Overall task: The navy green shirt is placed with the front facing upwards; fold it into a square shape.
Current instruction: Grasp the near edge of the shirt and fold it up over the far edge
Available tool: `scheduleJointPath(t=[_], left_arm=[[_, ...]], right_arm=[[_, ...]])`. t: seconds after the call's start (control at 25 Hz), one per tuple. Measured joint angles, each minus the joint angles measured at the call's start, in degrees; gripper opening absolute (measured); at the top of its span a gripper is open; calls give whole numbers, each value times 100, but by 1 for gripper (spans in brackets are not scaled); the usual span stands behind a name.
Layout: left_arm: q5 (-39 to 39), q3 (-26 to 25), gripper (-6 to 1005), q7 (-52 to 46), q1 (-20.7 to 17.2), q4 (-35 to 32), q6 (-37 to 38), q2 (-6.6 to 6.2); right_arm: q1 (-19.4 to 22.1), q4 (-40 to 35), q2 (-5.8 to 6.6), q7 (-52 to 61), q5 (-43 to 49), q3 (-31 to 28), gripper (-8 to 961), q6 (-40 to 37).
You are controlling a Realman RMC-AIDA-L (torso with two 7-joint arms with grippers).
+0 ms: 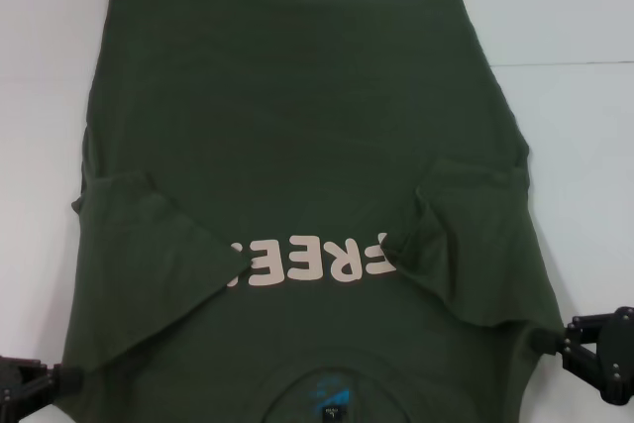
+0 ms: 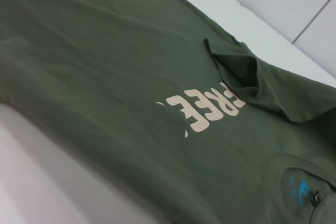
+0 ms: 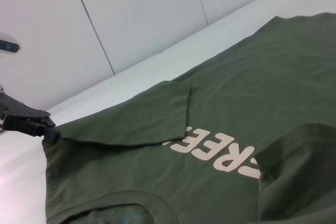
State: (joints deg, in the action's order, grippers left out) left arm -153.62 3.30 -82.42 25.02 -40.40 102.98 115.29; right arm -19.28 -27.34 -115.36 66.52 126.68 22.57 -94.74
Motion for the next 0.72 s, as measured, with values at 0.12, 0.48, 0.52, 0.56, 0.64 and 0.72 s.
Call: scheduleJointPath(t=[0.12,0.48,0.52,0.56,0.64,0.72], left_arm=[[-12,-56,8,124,-30,-32,124,-14],[-24,-133,9,798,-230,-112,623,9],[-25,-134,9,896,-263,-127,670,17],[-25,-142,9,965,-283,-133,697,20],[-25,-161,9,1143,-325,-141,787,32],[-27,-171,9,1284,-357,-141,878,46]], right_arm=[[96,1,1,-141,-3,-19,52,-117],[573,10,21,-731,-3,-201,53,-459],[637,10,25,-823,-4,-273,53,-544],[706,10,28,-927,-3,-351,53,-629],[863,13,34,-1196,6,-531,53,-858],[999,16,48,-1349,24,-637,53,-1011]])
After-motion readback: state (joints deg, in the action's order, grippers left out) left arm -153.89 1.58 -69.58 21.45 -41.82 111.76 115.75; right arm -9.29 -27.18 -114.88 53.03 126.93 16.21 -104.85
